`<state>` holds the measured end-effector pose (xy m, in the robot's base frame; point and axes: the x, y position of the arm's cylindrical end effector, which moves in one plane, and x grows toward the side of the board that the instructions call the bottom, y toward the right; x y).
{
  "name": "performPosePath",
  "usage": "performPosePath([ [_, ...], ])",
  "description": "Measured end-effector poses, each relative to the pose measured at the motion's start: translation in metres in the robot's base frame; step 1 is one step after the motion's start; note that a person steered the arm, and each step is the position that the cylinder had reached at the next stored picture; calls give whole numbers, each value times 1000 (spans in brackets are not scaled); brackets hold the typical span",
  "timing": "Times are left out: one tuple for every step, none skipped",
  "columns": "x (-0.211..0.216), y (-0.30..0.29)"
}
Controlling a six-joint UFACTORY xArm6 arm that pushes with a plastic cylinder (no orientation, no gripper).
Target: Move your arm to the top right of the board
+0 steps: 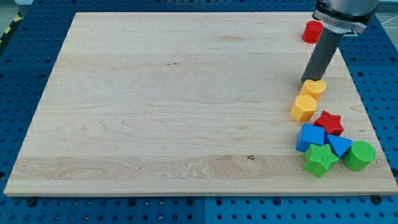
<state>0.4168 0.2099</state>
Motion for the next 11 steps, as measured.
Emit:
performPosePath([
  [10,0],
  [24,0],
  [32,0],
  [5,-3],
  [-34,-9],
  [-71,-12],
  [-114,-12],
  [-159,-12],
  [-193,4],
  [-179,20],
  [-152,39],
])
